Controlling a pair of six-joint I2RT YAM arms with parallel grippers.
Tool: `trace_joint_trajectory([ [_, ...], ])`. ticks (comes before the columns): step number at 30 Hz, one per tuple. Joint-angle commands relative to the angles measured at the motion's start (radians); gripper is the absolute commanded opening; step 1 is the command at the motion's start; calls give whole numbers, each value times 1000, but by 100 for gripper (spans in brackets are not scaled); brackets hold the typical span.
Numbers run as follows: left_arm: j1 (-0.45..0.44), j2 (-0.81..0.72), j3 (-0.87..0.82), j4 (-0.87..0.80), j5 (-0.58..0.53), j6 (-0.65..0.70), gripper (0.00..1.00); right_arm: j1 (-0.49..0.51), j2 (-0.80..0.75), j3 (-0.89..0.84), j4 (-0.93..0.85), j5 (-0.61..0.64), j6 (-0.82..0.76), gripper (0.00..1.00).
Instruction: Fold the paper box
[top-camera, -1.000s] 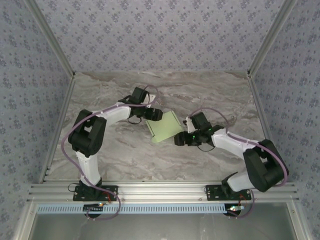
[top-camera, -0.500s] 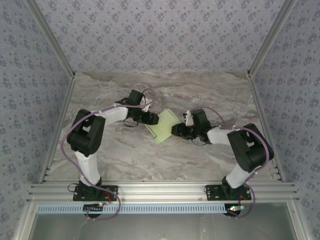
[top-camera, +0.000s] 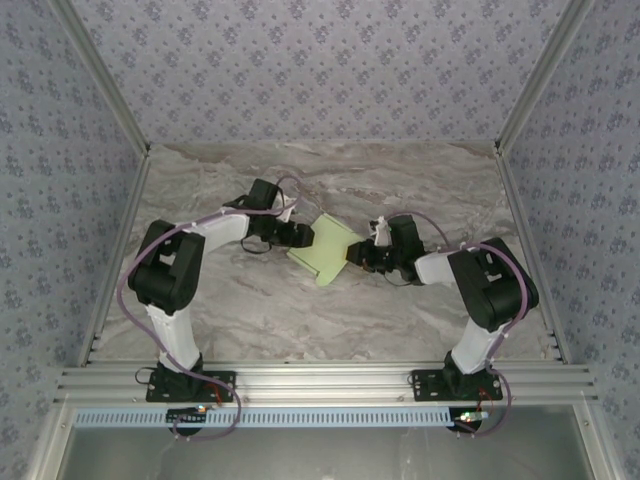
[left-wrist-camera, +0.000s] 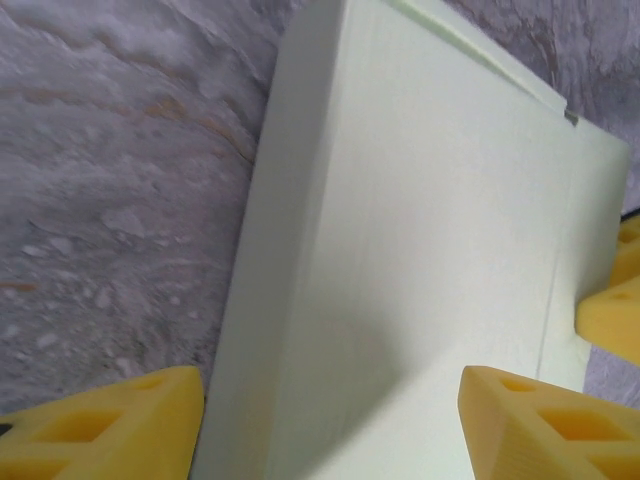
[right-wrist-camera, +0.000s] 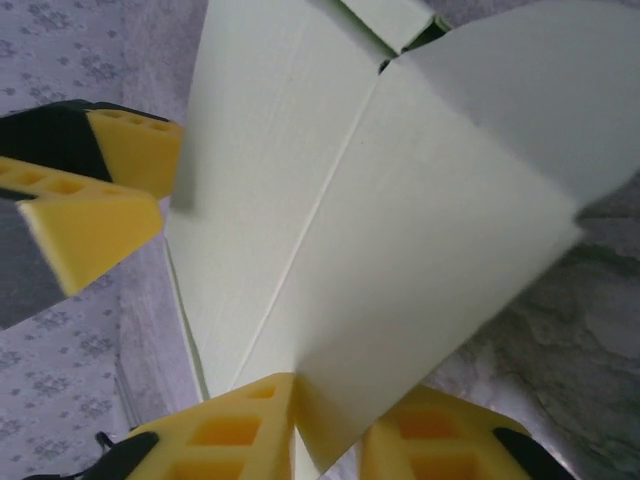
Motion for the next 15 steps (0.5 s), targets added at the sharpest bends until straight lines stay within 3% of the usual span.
trace_joint_trajectory([
  [1, 6, 47, 38, -9, 29, 2, 61, -9, 21, 18, 88, -21, 49, 17],
  [8, 7, 36, 4, 19, 95, -26, 44, -9, -31, 13, 156, -25, 89, 7],
  [15, 7, -12, -45, 57, 202, -82, 42, -9, -101, -4, 182, -30, 104, 5],
])
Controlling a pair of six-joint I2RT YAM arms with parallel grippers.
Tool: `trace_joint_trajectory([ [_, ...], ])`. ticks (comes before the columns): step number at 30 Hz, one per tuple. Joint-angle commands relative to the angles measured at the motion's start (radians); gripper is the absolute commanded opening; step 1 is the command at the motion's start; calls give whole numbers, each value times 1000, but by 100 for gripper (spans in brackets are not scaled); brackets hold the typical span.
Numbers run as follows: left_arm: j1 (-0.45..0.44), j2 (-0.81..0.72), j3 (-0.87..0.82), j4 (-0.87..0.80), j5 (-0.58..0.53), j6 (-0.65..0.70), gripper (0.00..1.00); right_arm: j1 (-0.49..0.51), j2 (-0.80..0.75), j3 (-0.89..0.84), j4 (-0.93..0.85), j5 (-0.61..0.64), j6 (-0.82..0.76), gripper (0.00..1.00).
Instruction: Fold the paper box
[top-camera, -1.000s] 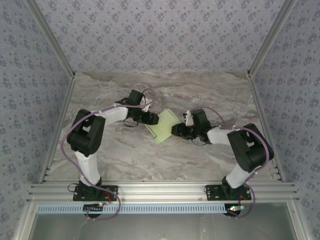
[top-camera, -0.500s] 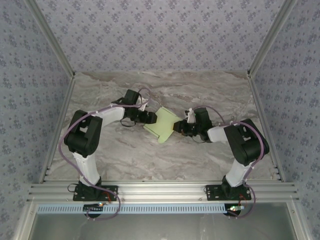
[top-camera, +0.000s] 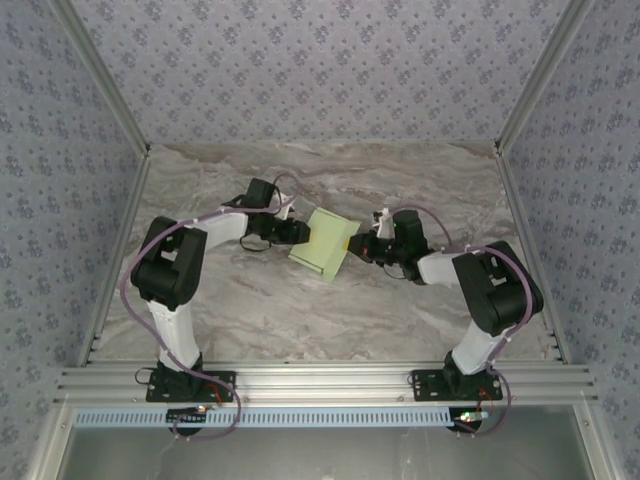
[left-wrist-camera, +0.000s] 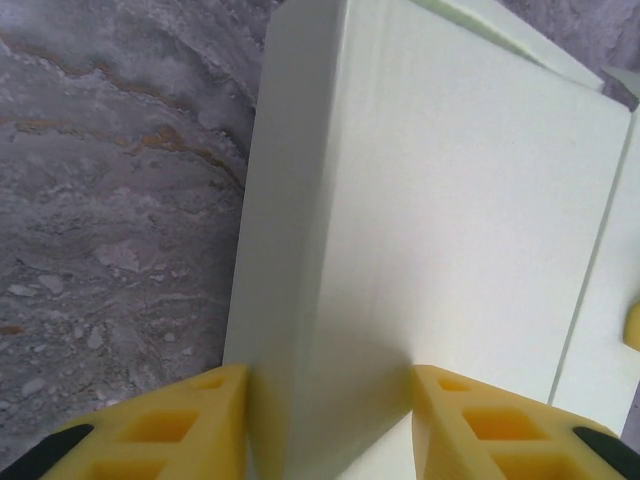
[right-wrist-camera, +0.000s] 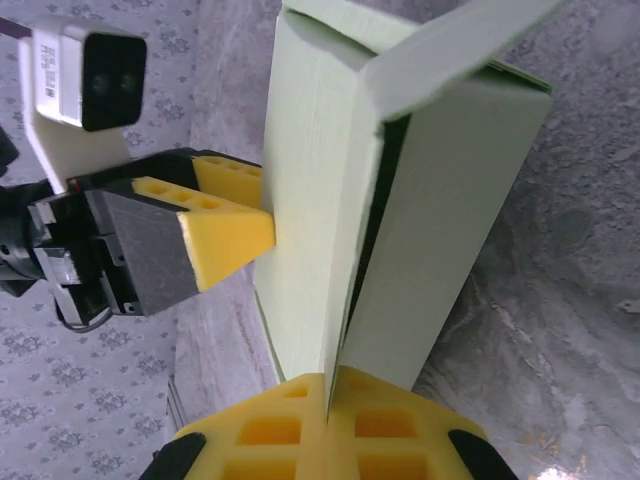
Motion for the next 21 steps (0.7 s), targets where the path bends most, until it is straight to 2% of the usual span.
trace_joint_trajectory([
  [1, -15, -36, -37, -4, 112, -32, 42, 2, -64, -2, 79, -8, 4, 4],
  [21, -16, 22, -22, -51, 97, -5, 55, 11, -162, -43, 4, 10, -18, 2],
])
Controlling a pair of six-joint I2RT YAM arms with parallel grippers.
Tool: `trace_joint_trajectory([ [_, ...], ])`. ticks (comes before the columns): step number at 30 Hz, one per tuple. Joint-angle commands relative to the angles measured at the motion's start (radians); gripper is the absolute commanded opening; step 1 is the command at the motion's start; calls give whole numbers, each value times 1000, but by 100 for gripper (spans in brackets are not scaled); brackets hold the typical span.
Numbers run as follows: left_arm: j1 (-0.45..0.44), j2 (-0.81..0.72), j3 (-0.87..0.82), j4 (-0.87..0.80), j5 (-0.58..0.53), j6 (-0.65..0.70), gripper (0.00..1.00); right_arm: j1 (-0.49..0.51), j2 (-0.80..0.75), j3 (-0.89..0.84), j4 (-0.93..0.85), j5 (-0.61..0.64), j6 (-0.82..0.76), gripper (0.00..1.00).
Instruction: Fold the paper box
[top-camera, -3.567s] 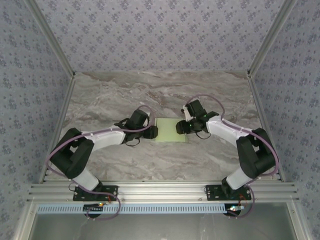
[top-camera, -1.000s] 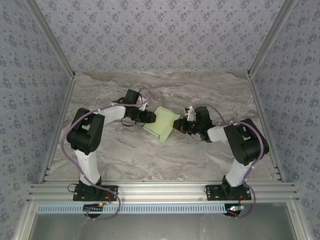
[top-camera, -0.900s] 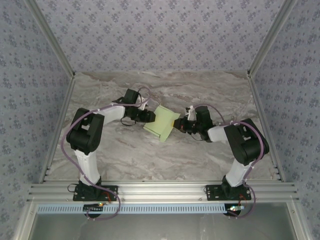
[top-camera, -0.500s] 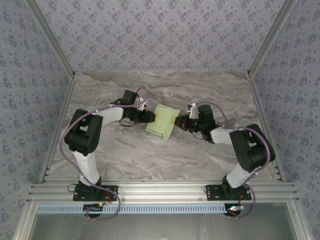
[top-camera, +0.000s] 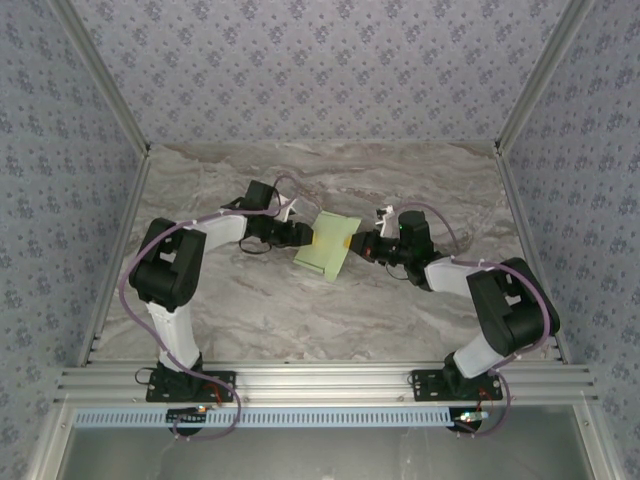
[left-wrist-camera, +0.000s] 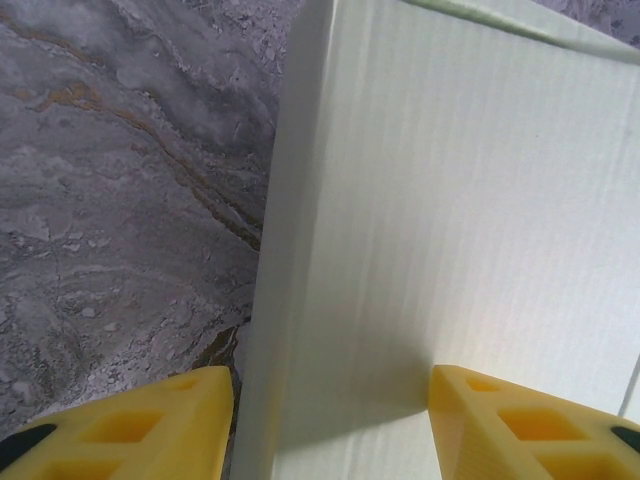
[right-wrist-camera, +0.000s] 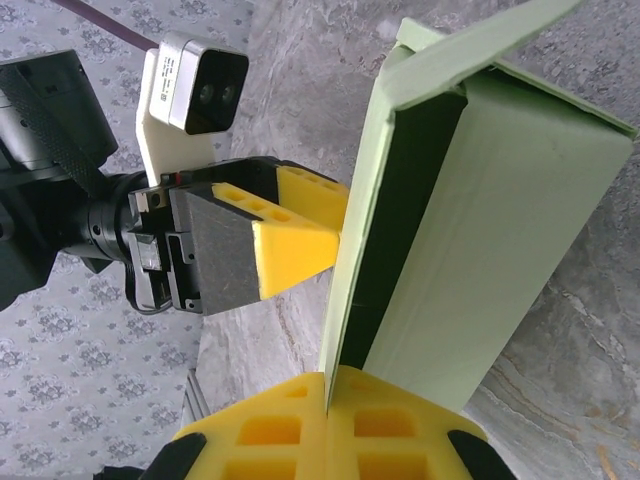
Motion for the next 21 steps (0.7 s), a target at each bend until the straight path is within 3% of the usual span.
trace_joint_trajectory([
  [1, -15, 32, 4, -68, 13, 19, 54, 5, -29, 4, 2, 15, -20, 2],
  [12, -15, 51, 10, -81, 27, 18, 35, -7, -5, -3, -24, 35, -21, 1],
  [21, -17, 52, -27, -39, 82, -52, 30, -4, -36, 18, -63, 28, -26, 1],
])
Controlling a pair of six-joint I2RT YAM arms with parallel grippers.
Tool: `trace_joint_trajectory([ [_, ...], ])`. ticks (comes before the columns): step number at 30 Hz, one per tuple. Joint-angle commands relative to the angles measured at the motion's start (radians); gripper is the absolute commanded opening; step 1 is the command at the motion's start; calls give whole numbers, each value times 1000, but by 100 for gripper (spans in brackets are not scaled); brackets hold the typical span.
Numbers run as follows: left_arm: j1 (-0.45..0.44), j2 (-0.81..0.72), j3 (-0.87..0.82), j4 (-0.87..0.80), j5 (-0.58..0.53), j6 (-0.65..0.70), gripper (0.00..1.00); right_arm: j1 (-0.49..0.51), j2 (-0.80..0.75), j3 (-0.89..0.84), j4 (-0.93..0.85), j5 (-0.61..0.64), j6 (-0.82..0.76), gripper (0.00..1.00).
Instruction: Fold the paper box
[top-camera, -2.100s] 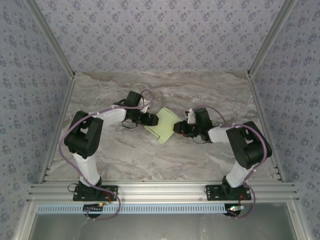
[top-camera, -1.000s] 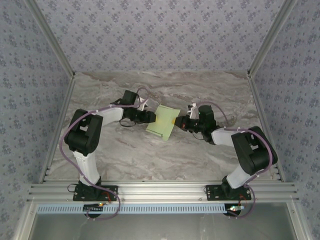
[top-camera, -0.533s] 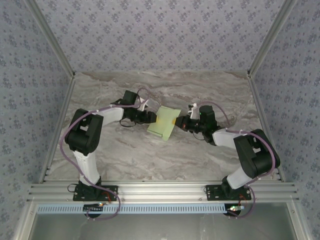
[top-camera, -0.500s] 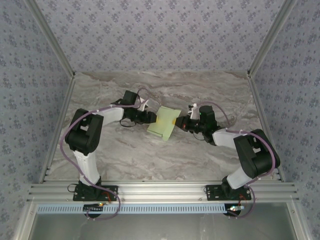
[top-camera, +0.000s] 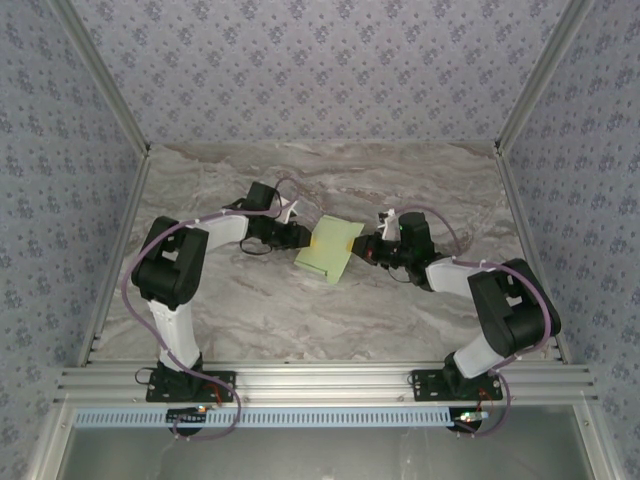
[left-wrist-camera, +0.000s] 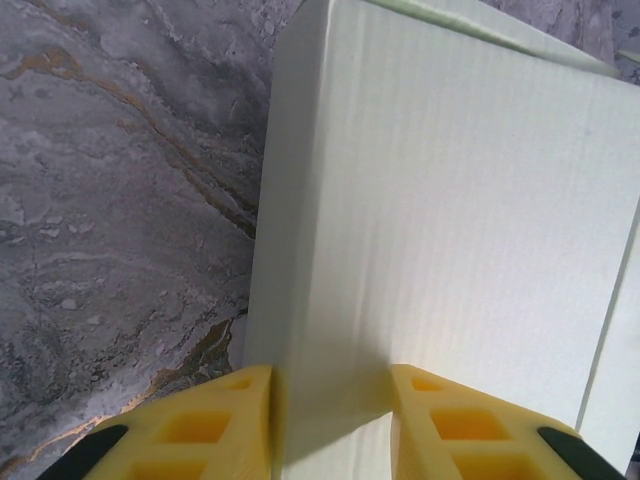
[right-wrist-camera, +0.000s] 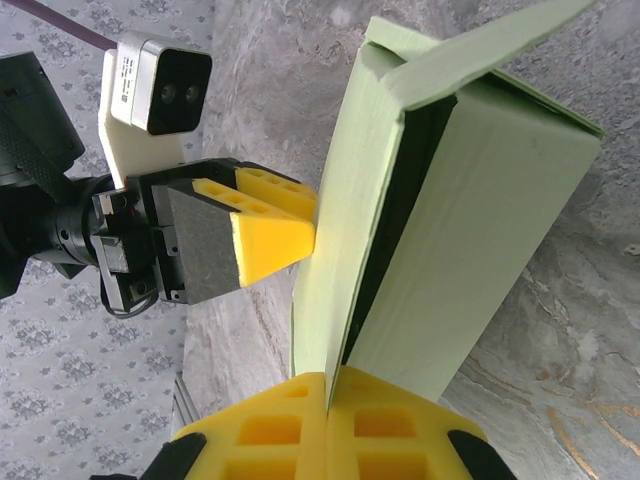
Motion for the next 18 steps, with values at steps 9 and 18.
trace_joint_trajectory([
  [9, -14, 65, -76, 51, 111, -148, 25, 16, -32, 63, -49, 31, 15, 1],
  [18, -23, 95, -87, 84, 123, -181, 25, 26, -30, 94, -54, 68, 69, 1],
])
